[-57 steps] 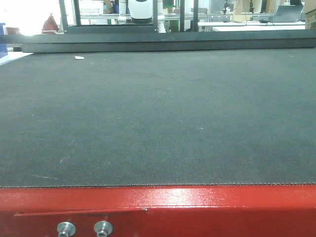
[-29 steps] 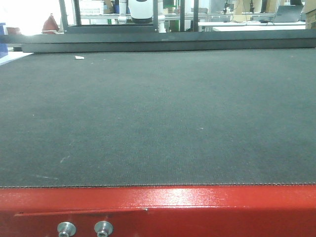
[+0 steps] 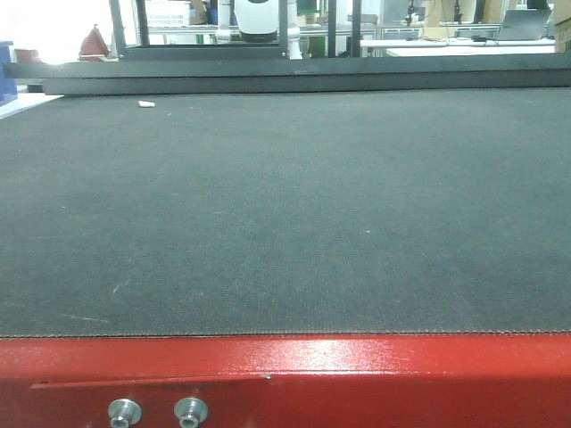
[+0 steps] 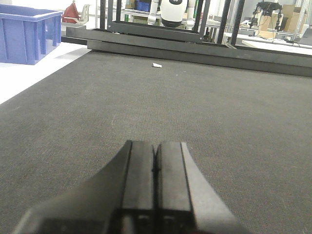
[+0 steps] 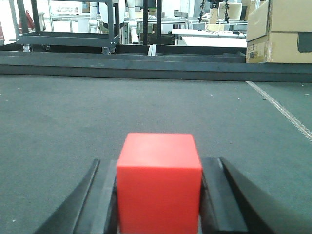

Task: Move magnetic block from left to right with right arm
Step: 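Hold the red cube raised in the right gripper, then drive the base away from the table carrying the cube in the right gripper, then turn the base toward the second dark table, cube held in right gripper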

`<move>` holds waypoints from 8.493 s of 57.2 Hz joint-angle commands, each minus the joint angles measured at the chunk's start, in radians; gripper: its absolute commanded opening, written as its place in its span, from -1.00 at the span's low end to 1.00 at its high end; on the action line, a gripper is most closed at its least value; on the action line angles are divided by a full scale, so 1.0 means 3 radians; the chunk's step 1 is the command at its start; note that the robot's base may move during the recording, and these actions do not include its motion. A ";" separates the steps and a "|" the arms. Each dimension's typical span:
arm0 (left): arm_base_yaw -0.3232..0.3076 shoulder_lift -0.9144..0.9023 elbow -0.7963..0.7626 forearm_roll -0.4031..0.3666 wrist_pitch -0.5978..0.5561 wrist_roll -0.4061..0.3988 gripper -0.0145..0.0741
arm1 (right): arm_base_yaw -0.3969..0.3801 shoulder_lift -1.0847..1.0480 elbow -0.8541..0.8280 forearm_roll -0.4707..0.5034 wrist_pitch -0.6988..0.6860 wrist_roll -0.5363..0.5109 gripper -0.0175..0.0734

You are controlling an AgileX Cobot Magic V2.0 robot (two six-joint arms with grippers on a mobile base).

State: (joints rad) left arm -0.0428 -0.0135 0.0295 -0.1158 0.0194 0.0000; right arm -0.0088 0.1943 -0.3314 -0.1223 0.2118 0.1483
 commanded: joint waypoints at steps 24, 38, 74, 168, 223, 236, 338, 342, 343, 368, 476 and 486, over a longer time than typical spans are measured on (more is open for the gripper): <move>-0.0014 -0.0036 0.0033 -0.0006 -0.0254 0.0000 -0.96 | -0.0017 0.0027 -0.0096 -0.0040 -0.0302 -0.0042 -0.13; -0.0014 -0.0036 0.0033 -0.0006 -0.0254 0.0000 -0.96 | -0.0017 0.0027 -0.0096 -0.0040 -0.0302 -0.0042 -0.13; -0.0014 -0.0036 0.0033 -0.0006 -0.0254 0.0000 -0.96 | -0.0017 0.0027 -0.0096 -0.0040 -0.0302 -0.0042 -0.13; -0.0014 -0.0036 0.0033 -0.0006 -0.0254 0.0000 -0.96 | -0.0017 0.0027 -0.0096 -0.0040 -0.0302 -0.0042 -0.13; -0.0014 -0.0036 0.0033 -0.0006 -0.0254 0.0000 -0.96 | -0.0017 0.0027 -0.0096 -0.0040 -0.0302 -0.0042 -0.13; -0.0014 -0.0036 0.0033 -0.0006 -0.0254 0.0000 -0.96 | -0.0017 0.0027 -0.0096 -0.0040 -0.0302 -0.0042 -0.13; -0.0014 -0.0029 0.0033 -0.0006 -0.0254 0.0000 -0.96 | -0.0017 0.0027 -0.0096 -0.0040 -0.0302 -0.0042 -0.13; -0.0014 -0.0029 0.0033 -0.0006 -0.0254 0.0000 -0.96 | -0.0017 0.0027 -0.0096 -0.0040 -0.0302 -0.0042 -0.13; -0.0014 -0.0029 0.0033 -0.0006 -0.0254 0.0000 -0.96 | -0.0017 0.0027 -0.0096 -0.0040 -0.0302 -0.0042 -0.13; -0.0014 -0.0029 0.0033 -0.0006 -0.0254 0.0000 -0.96 | -0.0017 0.0027 -0.0096 -0.0040 -0.0302 -0.0042 -0.13; -0.0014 -0.0029 0.0033 -0.0006 -0.0254 0.0000 -0.96 | -0.0017 0.0027 -0.0096 -0.0040 -0.0302 -0.0042 -0.13; -0.0014 -0.0029 0.0033 -0.0006 -0.0254 0.0000 -0.96 | -0.0017 0.0027 -0.0096 -0.0040 -0.0302 -0.0042 -0.13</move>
State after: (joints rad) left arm -0.0428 -0.0135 0.0318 -0.1158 0.0211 0.0000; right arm -0.0114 0.1943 -0.3314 -0.1238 0.2118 0.1439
